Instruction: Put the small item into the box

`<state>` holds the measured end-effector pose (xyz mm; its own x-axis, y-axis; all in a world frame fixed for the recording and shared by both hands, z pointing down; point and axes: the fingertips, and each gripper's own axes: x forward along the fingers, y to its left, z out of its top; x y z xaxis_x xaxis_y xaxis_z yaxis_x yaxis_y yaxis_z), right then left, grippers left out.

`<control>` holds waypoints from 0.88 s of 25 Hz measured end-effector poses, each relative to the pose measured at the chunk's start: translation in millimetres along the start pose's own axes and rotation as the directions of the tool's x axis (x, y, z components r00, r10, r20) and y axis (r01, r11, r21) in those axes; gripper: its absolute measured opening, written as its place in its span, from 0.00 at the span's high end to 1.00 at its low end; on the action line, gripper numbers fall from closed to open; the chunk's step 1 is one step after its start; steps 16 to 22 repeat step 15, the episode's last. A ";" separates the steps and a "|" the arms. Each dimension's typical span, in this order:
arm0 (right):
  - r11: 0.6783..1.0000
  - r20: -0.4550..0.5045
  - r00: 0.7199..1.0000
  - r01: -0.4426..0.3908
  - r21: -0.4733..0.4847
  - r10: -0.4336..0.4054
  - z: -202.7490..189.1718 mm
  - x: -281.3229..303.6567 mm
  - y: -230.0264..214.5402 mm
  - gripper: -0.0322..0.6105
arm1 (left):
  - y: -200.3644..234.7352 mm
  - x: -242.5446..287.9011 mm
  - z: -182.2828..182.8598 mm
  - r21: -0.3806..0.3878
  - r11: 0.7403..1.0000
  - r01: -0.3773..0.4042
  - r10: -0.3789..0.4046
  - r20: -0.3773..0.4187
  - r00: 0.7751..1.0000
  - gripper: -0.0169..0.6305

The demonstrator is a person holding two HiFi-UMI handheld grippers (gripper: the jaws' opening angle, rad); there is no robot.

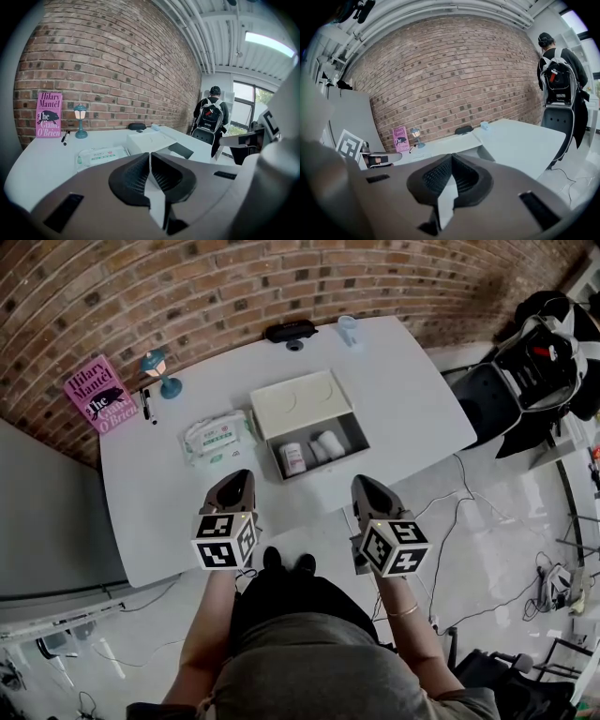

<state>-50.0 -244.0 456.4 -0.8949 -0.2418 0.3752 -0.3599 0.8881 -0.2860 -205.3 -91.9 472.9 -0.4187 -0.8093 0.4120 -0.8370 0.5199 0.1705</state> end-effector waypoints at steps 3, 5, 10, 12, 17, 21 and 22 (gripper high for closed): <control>1.000 -0.009 1.000 0.002 0.004 -0.002 -3.4 -0.2 0.1 0.95 | 0.4 -1.6 -2.4 -0.006 1.000 -0.001 0.001 -0.002 1.000 0.93; 1.000 -0.013 1.000 0.003 0.011 -0.003 -5.7 -0.3 -0.8 0.95 | 0.9 -2.8 -3.4 -0.009 1.000 -0.003 0.003 -0.002 1.000 0.93; 1.000 -0.023 1.000 0.001 0.018 -0.001 -9.1 0.9 -1.0 0.95 | 4.2 -5.2 -3.6 -0.016 1.000 -0.010 0.010 0.001 1.000 0.93; 1.000 -0.027 1.000 -0.006 0.014 0.006 -9.4 2.2 0.8 0.95 | 4.9 -5.2 -3.0 -0.015 1.000 -0.012 0.012 0.002 1.000 0.93; 1.000 -0.028 0.999 -0.016 0.008 0.016 -8.9 4.8 4.2 0.95 | 6.0 -4.7 -2.0 -0.013 1.000 -0.011 0.012 0.003 1.000 0.93; 1.000 -0.028 0.999 -0.016 0.008 0.016 -8.9 4.8 4.2 0.95 | 6.0 -4.7 -2.0 -0.013 1.000 -0.011 0.012 0.003 1.000 0.93; 1.000 -0.028 0.999 -0.016 0.008 0.016 -8.9 4.8 4.2 0.95 | 6.0 -4.7 -2.0 -0.013 1.000 -0.011 0.012 0.003 1.000 0.93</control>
